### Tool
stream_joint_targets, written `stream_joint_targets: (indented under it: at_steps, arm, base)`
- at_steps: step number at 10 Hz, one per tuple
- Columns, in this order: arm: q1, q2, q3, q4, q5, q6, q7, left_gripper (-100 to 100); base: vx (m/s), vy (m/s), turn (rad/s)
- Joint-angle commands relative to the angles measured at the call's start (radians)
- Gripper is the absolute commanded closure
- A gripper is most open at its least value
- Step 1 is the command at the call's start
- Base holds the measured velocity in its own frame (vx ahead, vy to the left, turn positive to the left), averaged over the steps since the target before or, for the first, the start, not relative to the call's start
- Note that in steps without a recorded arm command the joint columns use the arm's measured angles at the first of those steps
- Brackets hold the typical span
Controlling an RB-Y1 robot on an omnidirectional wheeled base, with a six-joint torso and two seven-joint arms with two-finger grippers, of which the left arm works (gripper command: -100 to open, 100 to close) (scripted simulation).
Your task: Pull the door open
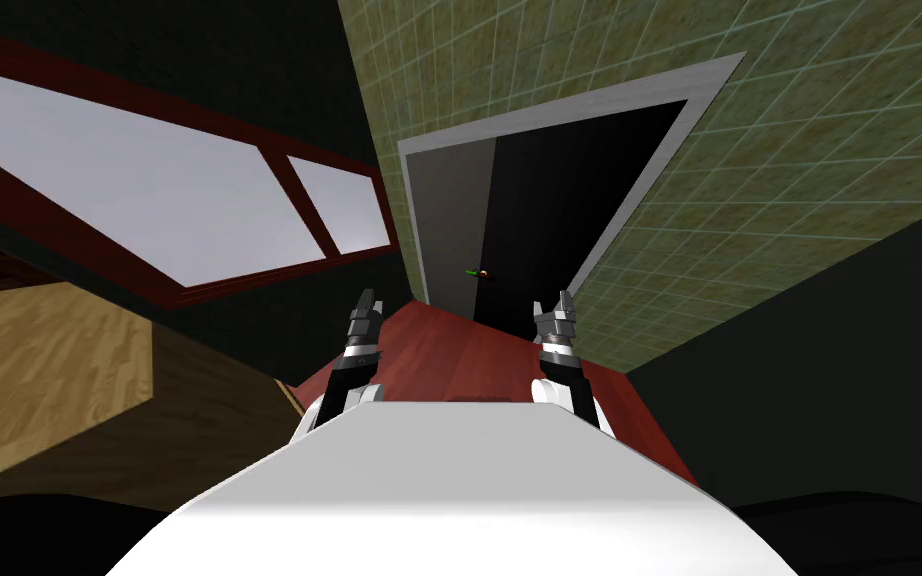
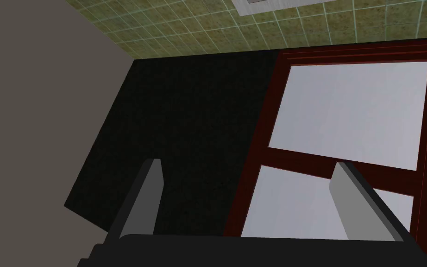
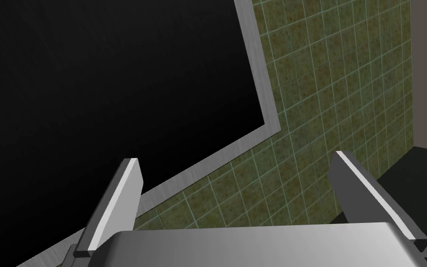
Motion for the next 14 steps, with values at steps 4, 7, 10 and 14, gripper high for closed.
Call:
stream_joint_targets:
  at_steps: [4, 7, 10, 14]
  arm:
    - [-0.025, 0.034, 0.001, 0.088, 0.014, -0.031, 0.021, -100]
    - [-0.046, 0.059, 0.002, 0.163, 0.026, -0.057, 0.039, -100]
    - [-0.066, 0.081, 0.002, 0.237, 0.038, -0.083, 0.057, -100]
    - [-0.090, 0.104, 0.003, 0.321, 0.052, -0.112, 0.077, -100]
  base:
    - [0.133, -0.029, -0.071]
    - [0.143, -0.030, -0.095]
    - [0.129, -0.036, -0.082]
    - [0.116, -0.025, -0.079]
